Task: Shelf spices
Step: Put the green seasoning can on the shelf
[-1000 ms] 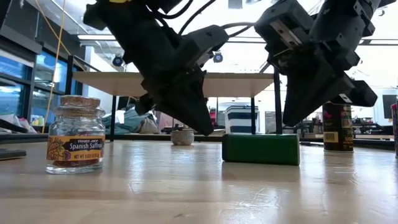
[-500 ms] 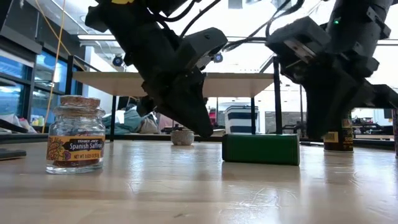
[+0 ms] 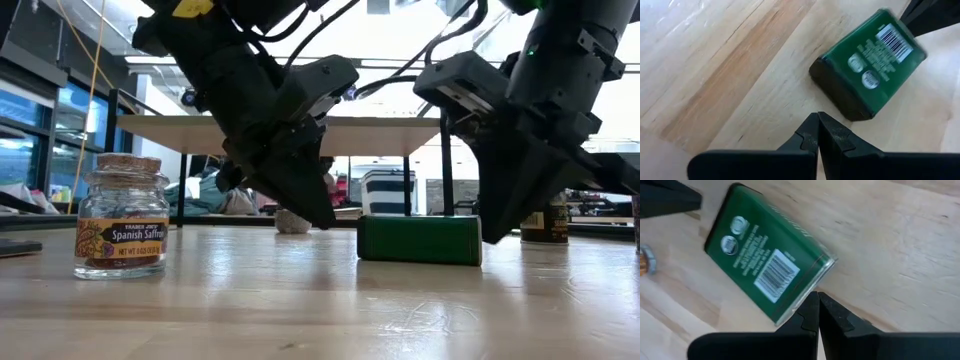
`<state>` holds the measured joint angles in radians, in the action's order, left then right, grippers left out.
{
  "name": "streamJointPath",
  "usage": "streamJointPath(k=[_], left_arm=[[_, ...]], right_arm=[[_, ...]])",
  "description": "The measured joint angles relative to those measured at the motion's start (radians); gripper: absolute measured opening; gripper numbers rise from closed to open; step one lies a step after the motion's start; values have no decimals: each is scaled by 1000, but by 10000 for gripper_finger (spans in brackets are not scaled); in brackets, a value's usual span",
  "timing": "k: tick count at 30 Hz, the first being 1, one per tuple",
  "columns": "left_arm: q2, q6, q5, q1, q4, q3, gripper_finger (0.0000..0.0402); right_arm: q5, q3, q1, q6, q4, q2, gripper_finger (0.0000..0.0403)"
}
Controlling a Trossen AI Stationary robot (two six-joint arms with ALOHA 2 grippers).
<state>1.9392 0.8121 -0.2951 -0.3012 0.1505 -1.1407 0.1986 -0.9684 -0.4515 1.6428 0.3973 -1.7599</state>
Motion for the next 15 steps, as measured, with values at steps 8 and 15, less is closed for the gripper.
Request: streamJointPath(k=[8, 15], left_arm=[[41, 13, 24, 0, -79, 3, 0], [67, 31, 49, -1, -153, 3, 0]], right_arm=[[1, 0, 0, 18, -3, -14, 0], [-1, 0, 0, 23, -18, -18, 0]])
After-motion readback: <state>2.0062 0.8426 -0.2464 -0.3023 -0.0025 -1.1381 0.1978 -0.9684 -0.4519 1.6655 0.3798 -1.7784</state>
